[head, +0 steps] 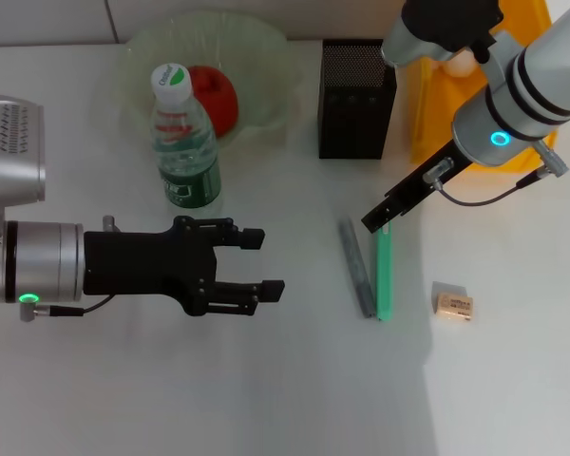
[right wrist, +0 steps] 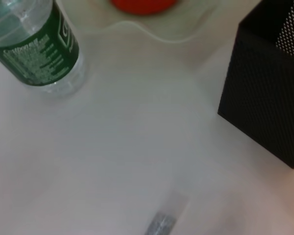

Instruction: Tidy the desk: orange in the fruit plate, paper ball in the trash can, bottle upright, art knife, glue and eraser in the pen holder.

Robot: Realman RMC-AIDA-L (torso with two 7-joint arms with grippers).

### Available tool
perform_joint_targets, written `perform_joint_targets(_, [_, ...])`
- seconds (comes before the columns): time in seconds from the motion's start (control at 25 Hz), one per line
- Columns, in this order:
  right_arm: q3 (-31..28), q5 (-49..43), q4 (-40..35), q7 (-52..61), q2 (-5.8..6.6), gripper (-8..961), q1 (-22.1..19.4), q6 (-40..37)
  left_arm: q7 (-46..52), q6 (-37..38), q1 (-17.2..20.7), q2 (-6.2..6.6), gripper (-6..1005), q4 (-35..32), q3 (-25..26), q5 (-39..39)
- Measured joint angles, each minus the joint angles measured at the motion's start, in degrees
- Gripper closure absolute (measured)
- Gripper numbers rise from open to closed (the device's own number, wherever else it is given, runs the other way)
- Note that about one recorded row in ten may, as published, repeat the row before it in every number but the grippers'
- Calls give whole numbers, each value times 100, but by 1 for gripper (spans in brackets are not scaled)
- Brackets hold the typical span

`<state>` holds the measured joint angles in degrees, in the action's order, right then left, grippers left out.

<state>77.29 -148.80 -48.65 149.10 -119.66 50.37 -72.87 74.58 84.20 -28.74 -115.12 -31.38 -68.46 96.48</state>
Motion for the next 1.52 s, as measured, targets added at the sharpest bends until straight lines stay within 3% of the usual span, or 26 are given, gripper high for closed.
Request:
perform_joint_targets(0.32, [492,140,210,150,-5,239,31,326,-6,-80,5,-35,228,1,18,-6])
perform_joint_targets(0.6, [526,142,308,167,-5,254,34,470,-12,-152,-4,-68,228,8,17,-3])
perform_joint_targets(0.8, [530,141,454,170,-4,472,78,553,-14,-180,-27,-100,228,9,17,1])
perform_joint_targets(1.12, [533,142,479,174,-4,696,88,562,-18,-251,-39,-120,228,0,17,3])
perform_joint_targets(1.36, [517,191,424,181,-4,789,56,536,-21,-298,-22,-136,228,0,17,3])
perform_joint_targets(1.52, [492,243,268,181,-4,787,-27,520,-23,-300,-1,-136,228,0,17,2])
